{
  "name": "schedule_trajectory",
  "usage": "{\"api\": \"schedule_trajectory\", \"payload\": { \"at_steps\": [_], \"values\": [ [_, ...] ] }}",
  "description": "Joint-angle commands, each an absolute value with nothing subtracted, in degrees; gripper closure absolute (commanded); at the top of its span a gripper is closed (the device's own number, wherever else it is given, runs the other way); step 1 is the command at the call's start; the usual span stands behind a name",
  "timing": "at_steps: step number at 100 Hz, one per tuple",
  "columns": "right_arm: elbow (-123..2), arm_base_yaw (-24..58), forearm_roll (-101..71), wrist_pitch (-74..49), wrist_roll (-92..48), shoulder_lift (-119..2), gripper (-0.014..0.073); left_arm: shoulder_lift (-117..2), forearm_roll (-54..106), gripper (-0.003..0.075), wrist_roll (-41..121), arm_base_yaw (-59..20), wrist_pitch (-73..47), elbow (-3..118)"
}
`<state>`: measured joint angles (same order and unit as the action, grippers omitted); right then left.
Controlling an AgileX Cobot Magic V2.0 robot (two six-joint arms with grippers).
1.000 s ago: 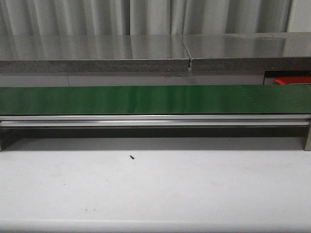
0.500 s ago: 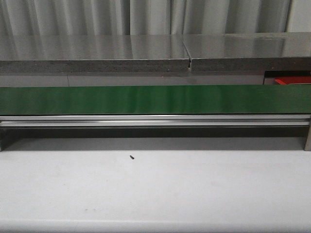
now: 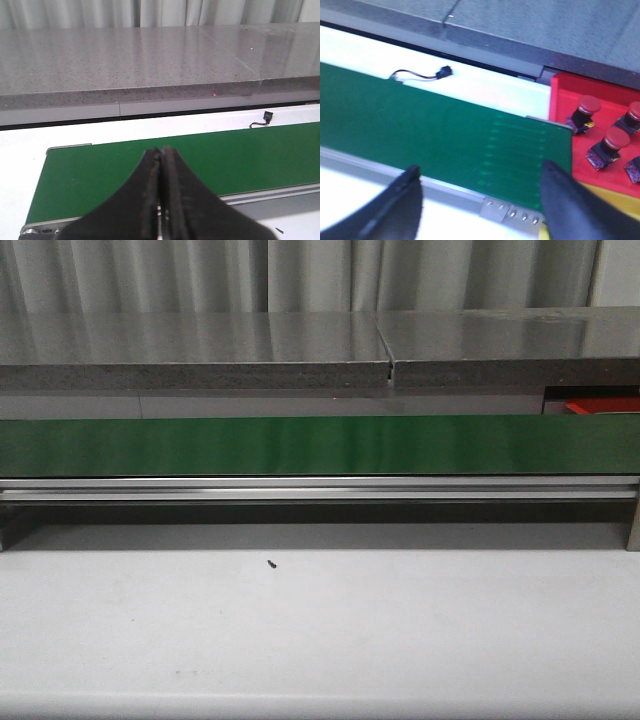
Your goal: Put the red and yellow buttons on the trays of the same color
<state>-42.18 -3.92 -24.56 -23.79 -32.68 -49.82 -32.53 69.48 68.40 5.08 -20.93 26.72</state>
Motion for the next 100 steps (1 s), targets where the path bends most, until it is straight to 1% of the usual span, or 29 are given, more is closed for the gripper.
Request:
{"api": "schedule_trajectory", "payload": {
  "at_steps": [1,3,8,10,15,17,20,22,34,45,100],
  "values": [
    [-39.0,-2.9,-25.5,-20.5,-33.6,-42.5,0.0264,-32.5,71.7,0.0739,68.5,4.9,-19.5,28.3],
    [-37.9,-2.9,-25.5,-20.5,-33.6,-41.0,0.0293,-32.5,71.7,0.0739,68.5,4.9,-19.5,28.3],
    [-35.4,-2.9,-25.5,-20.8,-33.6,-37.4,0.0412,-32.5,71.7,0.0739,68.5,4.9,-19.5,28.3],
    [-34.3,-2.9,-25.5,-20.8,-33.6,-35.9,0.044,-32.5,71.7,0.0739,68.5,4.9,-19.5,28.3],
    [-32.0,-2.9,-25.5,-20.8,-33.6,-32.5,0.0553,-32.5,71.7,0.0739,68.5,4.9,-19.5,28.3],
    [-31.2,-2.9,-25.5,-20.8,-33.6,-31.1,0.058,-32.5,71.7,0.0739,68.5,4.9,-19.5,28.3],
    [-30.0,-2.9,-25.5,-20.8,-33.6,-29.2,0.0643,-32.5,71.7,0.0739,68.5,4.9,-19.5,28.3],
    [-29.6,-2.9,-25.5,-20.8,-33.6,-27.9,0.0666,-32.5,71.7,0.0739,68.5,4.9,-19.5,28.3],
    [-27.3,-2.9,-25.5,-21.2,-33.5,-22.0,0.0659,-32.5,71.7,0.0739,68.5,4.9,-19.5,28.3],
    [-27.0,-2.9,-25.5,-21.9,-33.5,-19.3,0.0659,-32.5,71.7,0.0739,68.5,4.9,-19.5,28.3],
    [-27.0,-2.9,-25.5,-21.9,-33.5,-19.2,0.0659,-32.5,71.7,0.0739,68.5,4.9,-19.5,28.3]
  ]
}}
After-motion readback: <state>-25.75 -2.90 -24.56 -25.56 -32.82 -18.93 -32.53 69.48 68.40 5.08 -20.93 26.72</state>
